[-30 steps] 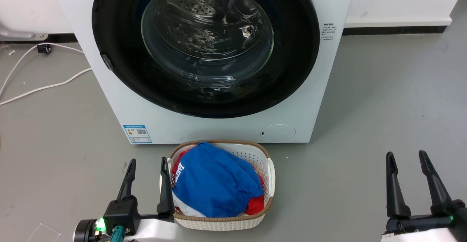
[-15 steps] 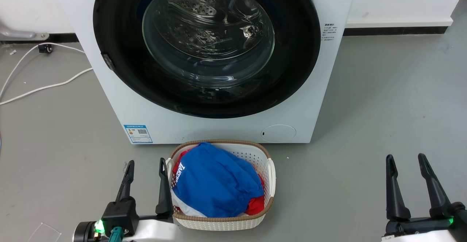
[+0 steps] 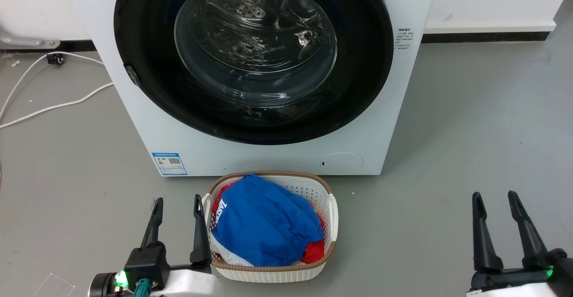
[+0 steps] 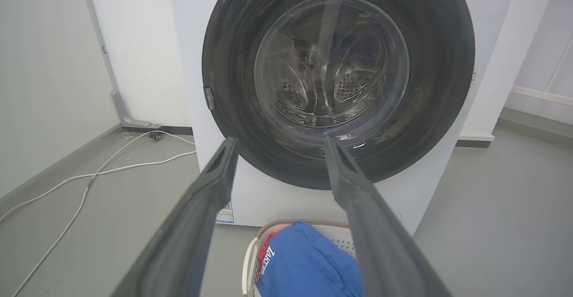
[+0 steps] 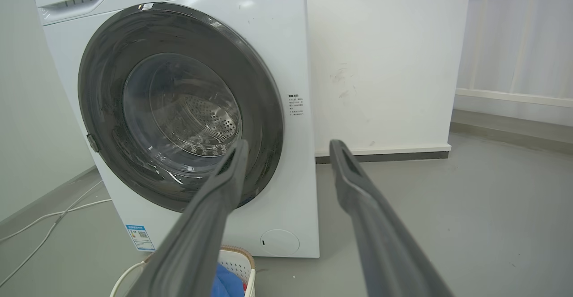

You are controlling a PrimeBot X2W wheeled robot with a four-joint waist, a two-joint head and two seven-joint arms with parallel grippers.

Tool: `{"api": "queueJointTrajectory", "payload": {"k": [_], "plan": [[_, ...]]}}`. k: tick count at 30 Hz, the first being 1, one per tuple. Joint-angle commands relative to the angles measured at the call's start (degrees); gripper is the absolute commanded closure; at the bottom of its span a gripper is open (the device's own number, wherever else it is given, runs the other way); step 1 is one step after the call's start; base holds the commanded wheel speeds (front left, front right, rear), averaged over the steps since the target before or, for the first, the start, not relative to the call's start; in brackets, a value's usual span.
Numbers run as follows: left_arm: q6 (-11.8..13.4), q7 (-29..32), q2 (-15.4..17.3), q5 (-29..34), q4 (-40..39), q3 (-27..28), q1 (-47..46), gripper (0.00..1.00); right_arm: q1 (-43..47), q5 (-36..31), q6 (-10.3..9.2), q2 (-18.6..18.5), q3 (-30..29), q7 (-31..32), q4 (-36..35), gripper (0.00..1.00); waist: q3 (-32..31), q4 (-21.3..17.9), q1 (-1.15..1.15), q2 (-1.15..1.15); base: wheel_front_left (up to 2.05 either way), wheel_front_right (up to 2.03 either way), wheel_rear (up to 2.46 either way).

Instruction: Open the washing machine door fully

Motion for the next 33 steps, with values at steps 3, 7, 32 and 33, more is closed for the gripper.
{"api": "queueJointTrajectory", "payload": {"k": [3, 7, 32, 33], "plan": [[0.1, -0.2, -0.1, -0.1, 0.0, 0.1, 0.6, 0.00, 0.2, 0.3, 0.00, 0.0, 0.2, -0.1, 0.2, 1.00, 0.0, 0.0, 0.00, 0.00, 0.00, 0.00, 0.00], [0.2, -0.2, -0.1, -0.2, 0.1, 0.0, 0.6, 0.00, -0.1, 3.8, 0.00, 0.0, 0.0, -0.1, 0.3, 1.00, 0.0, -0.1, 0.00, 0.00, 0.00, 0.00, 0.00], [0.3, -0.2, -0.1, -0.2, 0.4, -0.1, 0.6, 0.00, -0.4, 82.4, 0.00, -0.2, 7.2, 1.9, 3.8, 1.00, -0.1, -0.4, 0.00, 0.00, 0.00, 0.00, 0.00], [0.3, -0.2, -0.1, -0.2, 0.4, -0.1, 0.5, 0.00, -0.3, 83.3, 0.01, -0.5, 7.1, 2.9, 3.2, 1.00, -0.1, -0.3, 0.00, 0.00, 0.00, 0.00, 0.00]]}}
